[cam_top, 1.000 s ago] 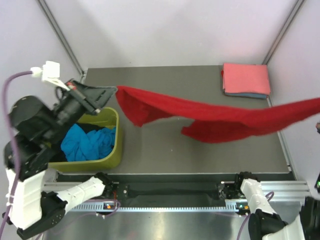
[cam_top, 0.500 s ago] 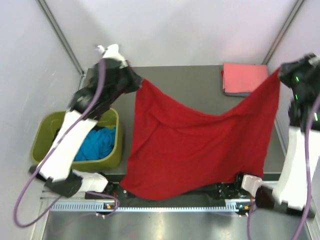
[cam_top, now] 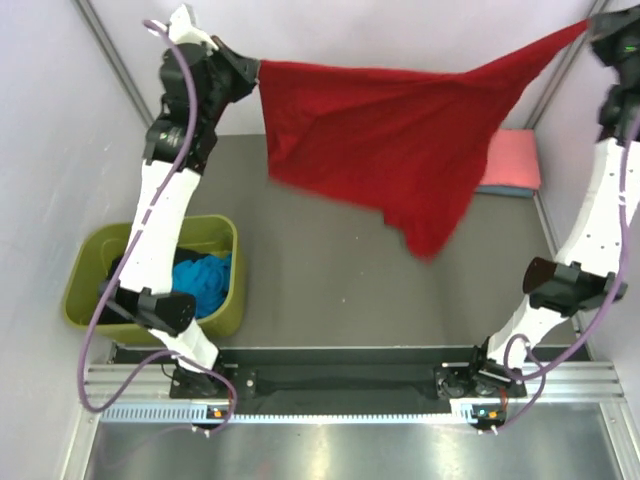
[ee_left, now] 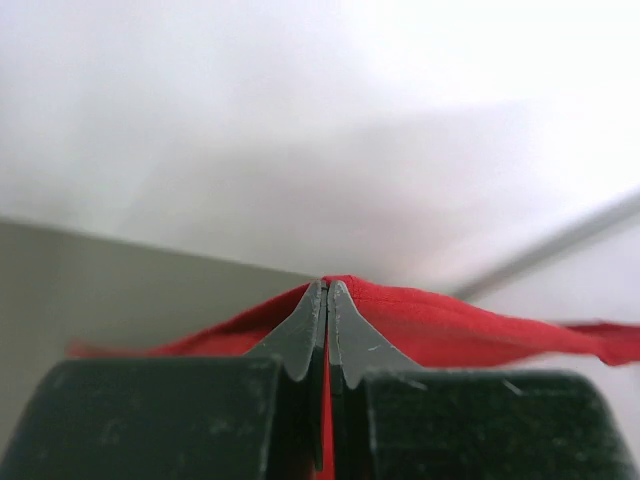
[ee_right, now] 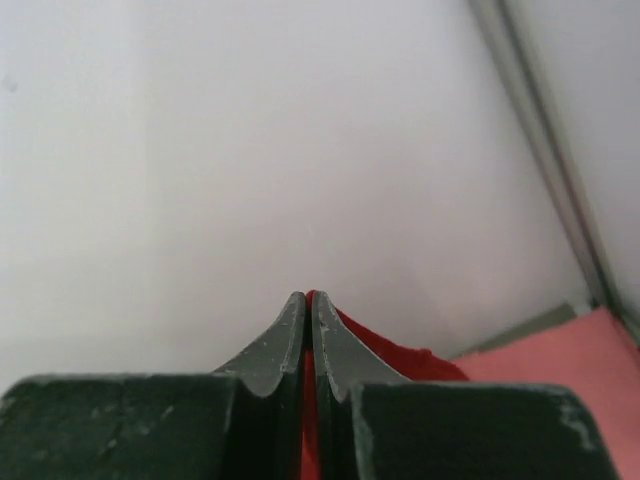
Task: Fold and stack the t-shirts
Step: Flatten the tshirt out
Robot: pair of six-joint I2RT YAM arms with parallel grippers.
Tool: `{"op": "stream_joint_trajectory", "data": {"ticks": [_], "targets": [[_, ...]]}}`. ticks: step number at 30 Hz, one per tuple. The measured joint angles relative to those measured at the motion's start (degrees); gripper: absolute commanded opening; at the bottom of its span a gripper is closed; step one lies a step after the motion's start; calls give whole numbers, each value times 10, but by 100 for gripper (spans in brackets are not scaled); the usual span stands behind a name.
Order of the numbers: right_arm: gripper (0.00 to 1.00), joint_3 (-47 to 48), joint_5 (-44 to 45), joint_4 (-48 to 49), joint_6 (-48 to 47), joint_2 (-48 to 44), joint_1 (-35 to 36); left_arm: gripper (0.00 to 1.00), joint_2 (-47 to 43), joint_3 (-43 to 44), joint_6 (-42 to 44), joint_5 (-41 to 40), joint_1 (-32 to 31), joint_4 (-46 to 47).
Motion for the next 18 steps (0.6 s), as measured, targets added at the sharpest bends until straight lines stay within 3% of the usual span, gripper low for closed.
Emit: {"op": "stream_joint_trajectory", "data": {"ticks": [3,8,13,18], "targets": [[0,0,-35,16,34,-49,-79,0,-54,-18,-3,42,-7,22],[0,-82,-73,40,68,-156,-167,0,-223,-179,-3,74,-14,42],[0,-350,-116,48,60,-311,-160,0,-351,-374,-8,105,-10,57],[0,-677,-80,0,33,-461,-155,0,-385,-584,-19,156,-10,46]]}}
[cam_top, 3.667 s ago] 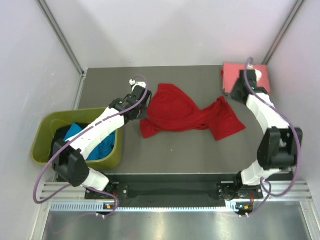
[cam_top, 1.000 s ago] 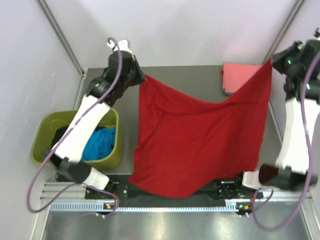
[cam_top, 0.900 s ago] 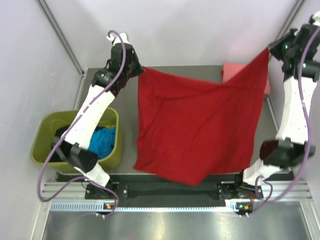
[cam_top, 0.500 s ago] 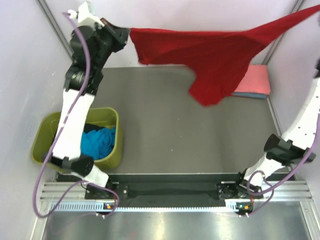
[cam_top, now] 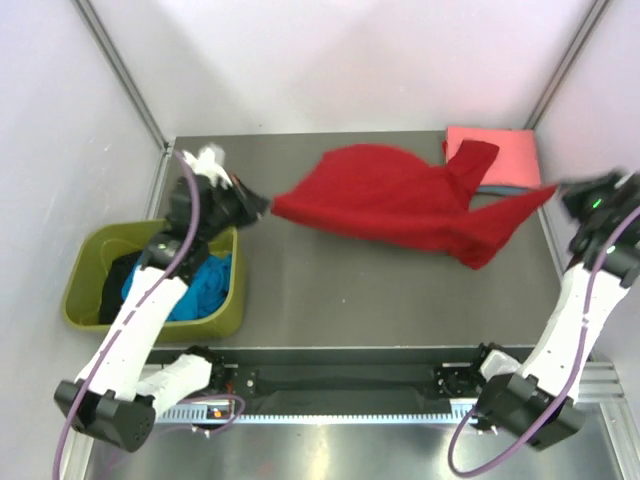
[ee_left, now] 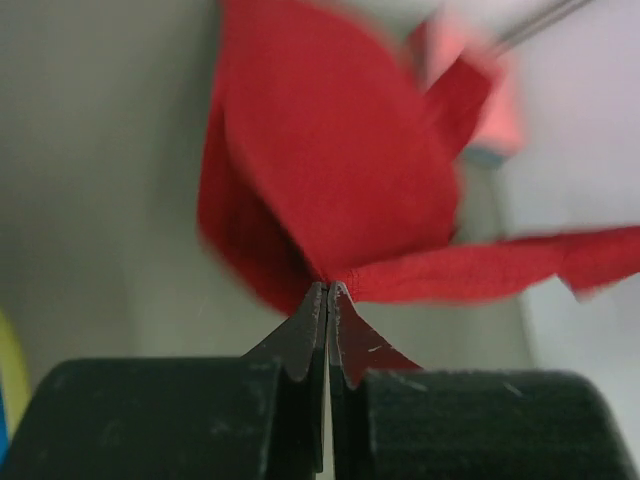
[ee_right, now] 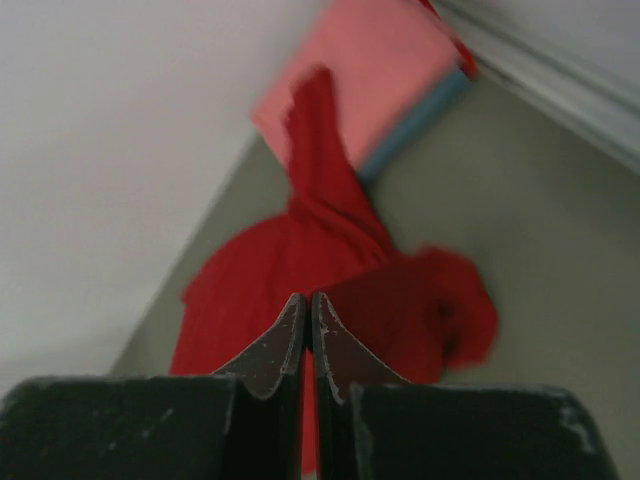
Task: Fold and stack the t-shirts
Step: Flatten the tshirt out
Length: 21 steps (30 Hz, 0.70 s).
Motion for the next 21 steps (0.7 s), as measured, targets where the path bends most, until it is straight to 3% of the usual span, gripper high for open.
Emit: {"op": "stream_joint_trajectory", "data": {"ticks": [3,5,11,16,21], "targets": [[0,-135,33,-50,-11,-66,5,0,3,-110,0,9,0,-47],[0,-162,52,-80,-20,-82,7,0,1,-149,1,10,0,-87],[0,-109,84,-105,-76,-45,21,0,-28,-143,7,8,0,-117],[0,-16,144,-136,-140,60,136,0,-14,-95,9,7,0,-116],[0,2,173,-177,-169,118,212,0,34,-36,17,-8,0,-121]]}}
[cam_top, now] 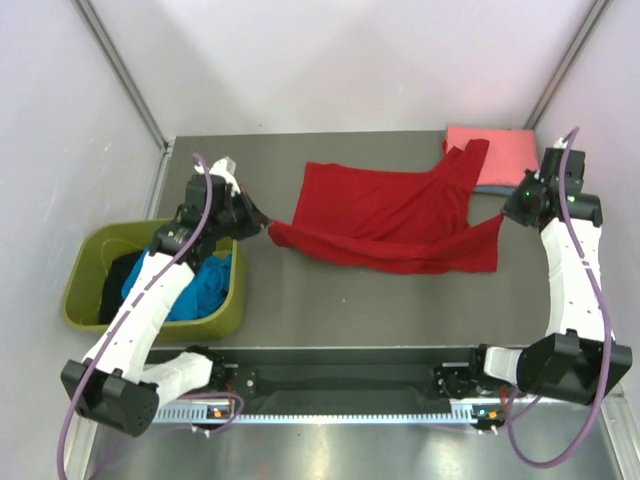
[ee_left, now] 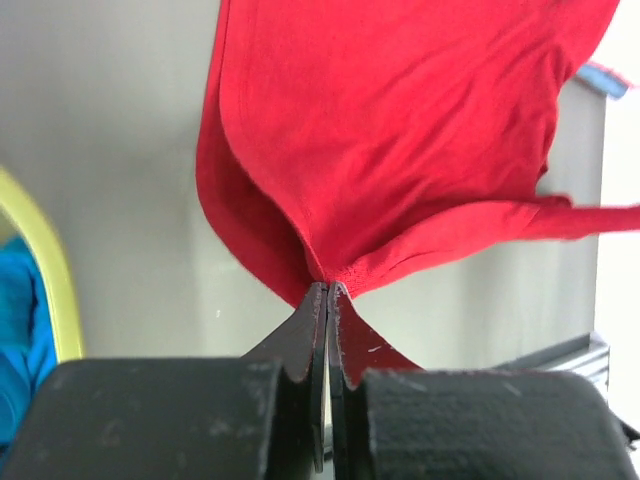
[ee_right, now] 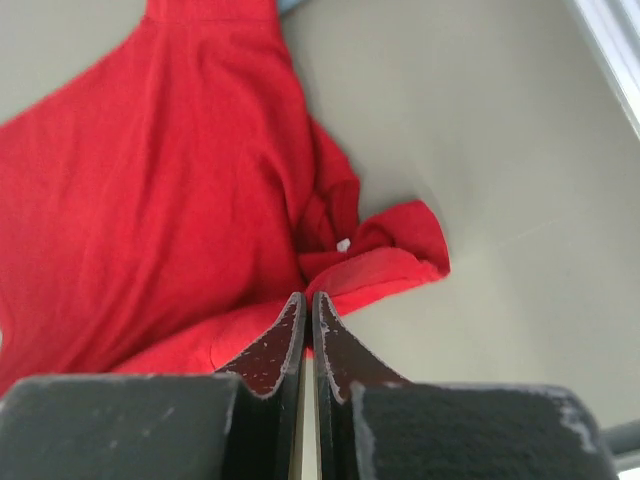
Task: Fold and stack the t-shirts
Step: Flatten the tshirt out
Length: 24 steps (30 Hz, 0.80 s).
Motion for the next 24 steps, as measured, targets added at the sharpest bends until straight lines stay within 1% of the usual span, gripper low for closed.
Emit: {"op": "stream_joint_trajectory", "data": {"ticks": [4,7,9,13,15,17,19,24], "targets": [[0,78,12,-61,8,31,16,0,42,83,10,-20,0,-10],[0,182,37,-122,29,46,16,0,64,165,15,-35,0,-25],[0,247,43,-139,49,40,16,0,76,220,18,-43,0,-33],[0,345,10,-175,70,4,16,0,86,327,17,-47,0,-44],[0,415,1,-200,75,-6,16,0,84,373,16,-42,0,-55],[0,479,2,-224,78,-13,16,0,75,400,13,-35,0,-56],[0,520,5,-233,78,-34,16,0,50,407,10,-29,0,-61],[0,546,24,-244,87,-139,16,0,-33,427,-8,-27,0,-92]]}}
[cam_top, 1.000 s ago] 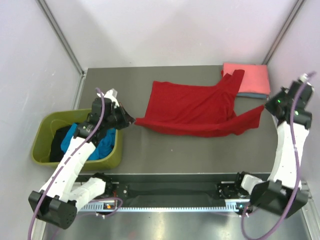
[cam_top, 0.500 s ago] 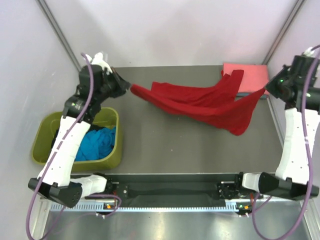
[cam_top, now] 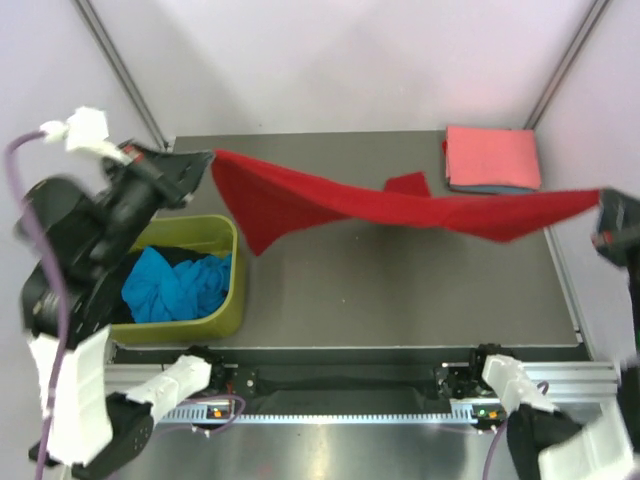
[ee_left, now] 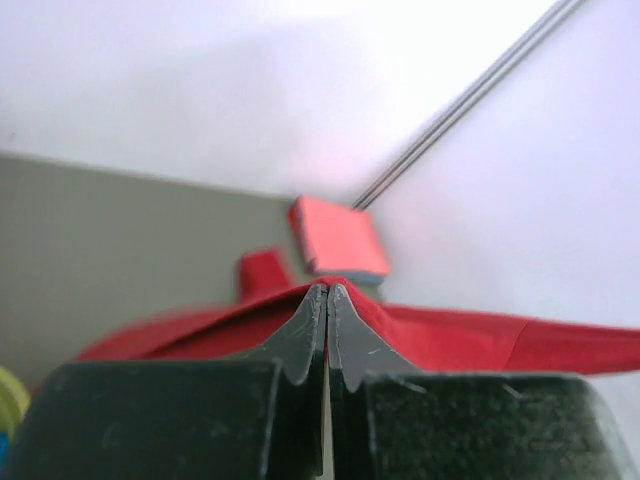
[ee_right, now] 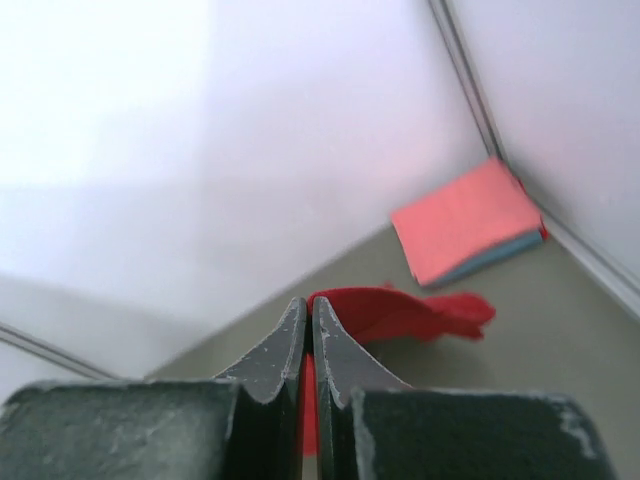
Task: Fold and stack the t-shirts
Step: Flatten the tshirt out
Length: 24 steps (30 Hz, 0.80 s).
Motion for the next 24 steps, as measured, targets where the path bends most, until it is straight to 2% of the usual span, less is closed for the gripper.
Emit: {"op": "stream_joint_trajectory", "data": {"ticks": [4,7,13,19,22,24], "targets": [[0,37,21,10,6,-73,3,0,-48,56,-19,1,0,-8],[0,63,31,36,5,-91,12,0,-64,90,-26,2,0,-1],[0,20,35,120,-13,-51,18,0,-45,42,-24,2,0,46],[0,-87,18,280,-14,87,19,0,109,4,0,-11,0,91],[0,-86,3,345,-8,201,19,0,209,5,28,-38,0,113],[0,-50,-7,370,-4,293,19,0,270,11,46,-53,3,125]]}}
